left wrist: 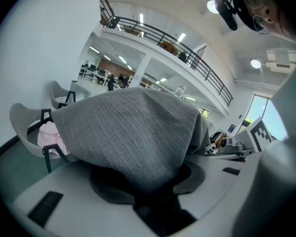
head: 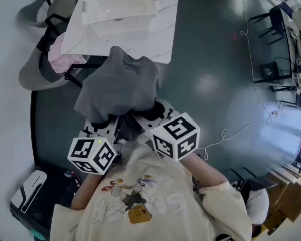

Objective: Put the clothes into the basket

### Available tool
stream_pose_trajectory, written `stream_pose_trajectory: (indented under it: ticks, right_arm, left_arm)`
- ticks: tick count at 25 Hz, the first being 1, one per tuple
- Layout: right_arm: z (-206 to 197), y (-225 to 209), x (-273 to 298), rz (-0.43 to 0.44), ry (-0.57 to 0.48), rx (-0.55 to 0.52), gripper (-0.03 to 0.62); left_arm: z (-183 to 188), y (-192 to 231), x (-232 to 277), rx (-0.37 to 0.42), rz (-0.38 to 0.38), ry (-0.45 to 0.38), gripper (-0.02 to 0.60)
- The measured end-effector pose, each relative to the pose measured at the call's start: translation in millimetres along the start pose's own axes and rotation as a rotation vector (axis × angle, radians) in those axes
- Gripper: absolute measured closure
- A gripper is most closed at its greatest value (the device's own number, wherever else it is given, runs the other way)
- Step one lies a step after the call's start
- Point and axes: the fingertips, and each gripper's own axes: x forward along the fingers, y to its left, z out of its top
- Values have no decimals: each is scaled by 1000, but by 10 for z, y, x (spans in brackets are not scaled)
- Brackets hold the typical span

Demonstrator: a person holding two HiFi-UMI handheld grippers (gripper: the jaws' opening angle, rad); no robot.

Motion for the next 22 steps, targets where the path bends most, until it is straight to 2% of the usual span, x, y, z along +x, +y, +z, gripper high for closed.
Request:
stream_pose_trajectory:
  ticks: [5, 9, 14, 22]
  right_arm:
    - [-428, 236, 178, -46, -3, 44, 434]
    - [-611, 412, 344, -61, -6, 62, 434]
    - [-610, 556, 413, -41, -27, 114, 434]
    - [-580, 546, 365, -29, -26, 111, 434]
  left_arm:
    - [-318, 293, -238, 13, -16, 45, 411]
    - [-432, 520, -394, 8, -16, 64, 411]
    - [-379, 611, -512, 33, -16, 41, 411]
    - [-361, 555, -518, 32, -3, 32, 411]
